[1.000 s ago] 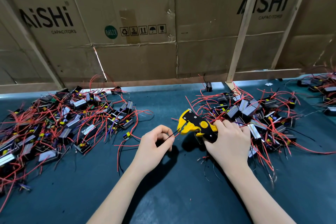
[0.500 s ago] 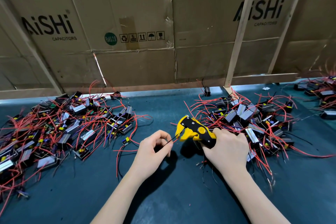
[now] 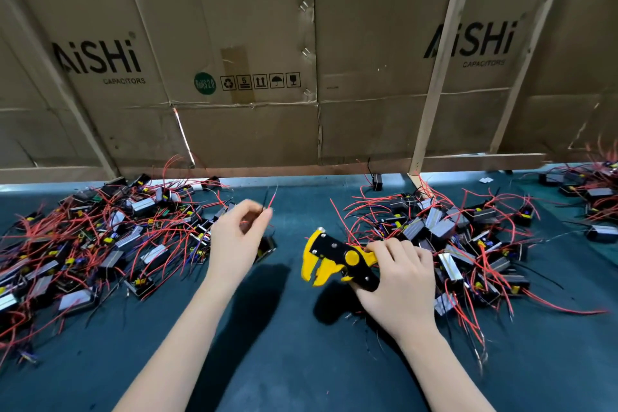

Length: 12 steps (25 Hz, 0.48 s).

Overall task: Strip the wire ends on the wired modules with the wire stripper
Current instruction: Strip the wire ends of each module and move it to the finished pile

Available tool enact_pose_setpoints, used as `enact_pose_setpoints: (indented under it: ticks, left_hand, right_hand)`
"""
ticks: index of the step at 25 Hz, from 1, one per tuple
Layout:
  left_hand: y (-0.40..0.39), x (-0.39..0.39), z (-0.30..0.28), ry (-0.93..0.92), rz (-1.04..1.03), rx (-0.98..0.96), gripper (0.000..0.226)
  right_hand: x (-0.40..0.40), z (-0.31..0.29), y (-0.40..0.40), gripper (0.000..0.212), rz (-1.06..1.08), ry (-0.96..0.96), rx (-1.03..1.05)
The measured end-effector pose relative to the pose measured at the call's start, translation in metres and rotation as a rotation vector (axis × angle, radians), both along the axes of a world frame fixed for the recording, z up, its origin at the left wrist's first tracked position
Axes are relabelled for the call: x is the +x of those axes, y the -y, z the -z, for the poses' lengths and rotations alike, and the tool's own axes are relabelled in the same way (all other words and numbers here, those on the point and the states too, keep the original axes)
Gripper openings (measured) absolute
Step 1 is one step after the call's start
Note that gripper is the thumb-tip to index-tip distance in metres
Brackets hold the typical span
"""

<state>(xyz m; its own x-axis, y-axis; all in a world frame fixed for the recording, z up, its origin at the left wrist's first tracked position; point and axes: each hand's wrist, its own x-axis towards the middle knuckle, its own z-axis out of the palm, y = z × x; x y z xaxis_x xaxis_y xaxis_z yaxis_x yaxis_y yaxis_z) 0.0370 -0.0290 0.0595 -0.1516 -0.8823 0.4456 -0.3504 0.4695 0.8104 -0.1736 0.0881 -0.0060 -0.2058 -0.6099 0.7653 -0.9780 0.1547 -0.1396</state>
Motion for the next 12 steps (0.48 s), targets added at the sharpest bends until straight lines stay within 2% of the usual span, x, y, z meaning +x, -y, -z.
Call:
enact_pose_setpoints:
  ticks: [4,5,7,8,10,12]
  left_hand:
    - [-0.019,-0.065,-0.064,-0.119,0.462,0.128,0.006]
    - [-0.030,-0.082,-0.076,-0.081,0.608,0.187,0.017]
    - [-0.052,-0.102,-0.083,0.123,0.855,0.289,0.043]
    - [-0.061,-0.104,-0.081,0.246,0.905,0.258,0.045]
    - [-0.073,-0.094,-0.073,0.392,0.927,0.069,0.033]
    - [-0.075,-0.067,-0.067,0.387,0.934,-0.026,0.020]
  right_hand:
    - [0.011,-0.001,0.000,0.041,-0.232,-0.106,0.046]
    - [0.013,-0.001,0.000,0.042,-0.253,-0.136,0.074]
    - [0.014,0.002,-0.001,0.050,-0.267,-0.166,0.114]
    - [0.015,0.002,-0.001,0.053,-0.253,-0.166,0.121]
    - [0.016,0.001,-0.003,0.060,-0.190,-0.121,0.123]
    - [0.013,-0.002,-0.003,0.057,-0.169,-0.052,0.107]
